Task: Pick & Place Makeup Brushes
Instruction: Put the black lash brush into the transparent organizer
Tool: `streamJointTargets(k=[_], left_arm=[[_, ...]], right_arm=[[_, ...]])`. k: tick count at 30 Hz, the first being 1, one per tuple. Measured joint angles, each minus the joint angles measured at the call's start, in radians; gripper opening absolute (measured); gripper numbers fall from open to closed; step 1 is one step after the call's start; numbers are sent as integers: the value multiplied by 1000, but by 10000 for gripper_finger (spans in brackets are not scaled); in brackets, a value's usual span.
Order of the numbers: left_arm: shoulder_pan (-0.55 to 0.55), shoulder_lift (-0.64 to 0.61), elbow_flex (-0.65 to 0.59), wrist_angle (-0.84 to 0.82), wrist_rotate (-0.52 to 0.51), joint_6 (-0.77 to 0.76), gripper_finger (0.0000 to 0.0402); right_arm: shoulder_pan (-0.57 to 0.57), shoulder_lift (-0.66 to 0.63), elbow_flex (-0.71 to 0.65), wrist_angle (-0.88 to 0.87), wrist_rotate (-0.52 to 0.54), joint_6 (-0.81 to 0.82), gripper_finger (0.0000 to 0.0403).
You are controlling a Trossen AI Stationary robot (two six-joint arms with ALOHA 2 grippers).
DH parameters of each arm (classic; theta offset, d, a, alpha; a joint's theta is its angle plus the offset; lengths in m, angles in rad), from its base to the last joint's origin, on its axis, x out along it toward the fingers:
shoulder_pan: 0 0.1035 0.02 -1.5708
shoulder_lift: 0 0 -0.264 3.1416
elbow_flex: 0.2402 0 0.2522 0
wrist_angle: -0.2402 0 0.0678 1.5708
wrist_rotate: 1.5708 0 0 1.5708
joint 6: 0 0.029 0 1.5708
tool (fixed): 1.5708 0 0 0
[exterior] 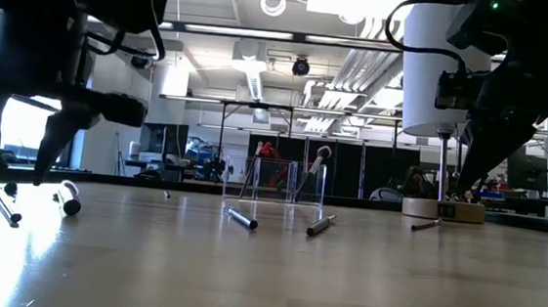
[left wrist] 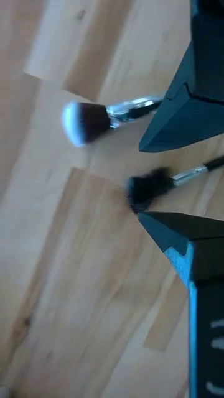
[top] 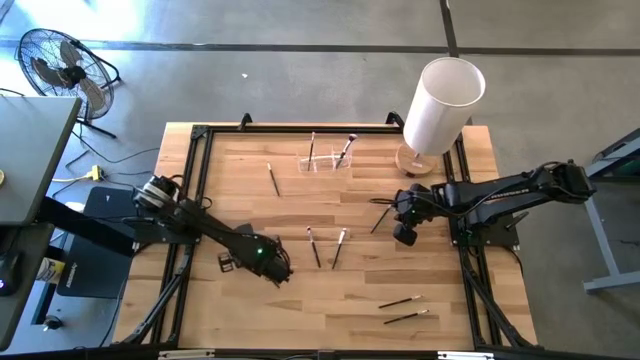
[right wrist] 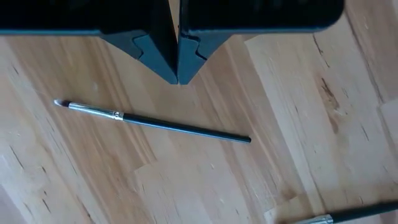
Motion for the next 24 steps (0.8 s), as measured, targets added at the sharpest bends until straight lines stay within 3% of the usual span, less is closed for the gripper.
streamJointTargets(k=[11, 24], left_arm=[[-2, 78, 6, 48, 41, -2, 162], [19, 90, 4, -15, 2, 20, 150]], right_arm=[[-1, -10, 0, -8, 0, -39, 3], [-1, -11, 0, 1, -27, -33, 1]])
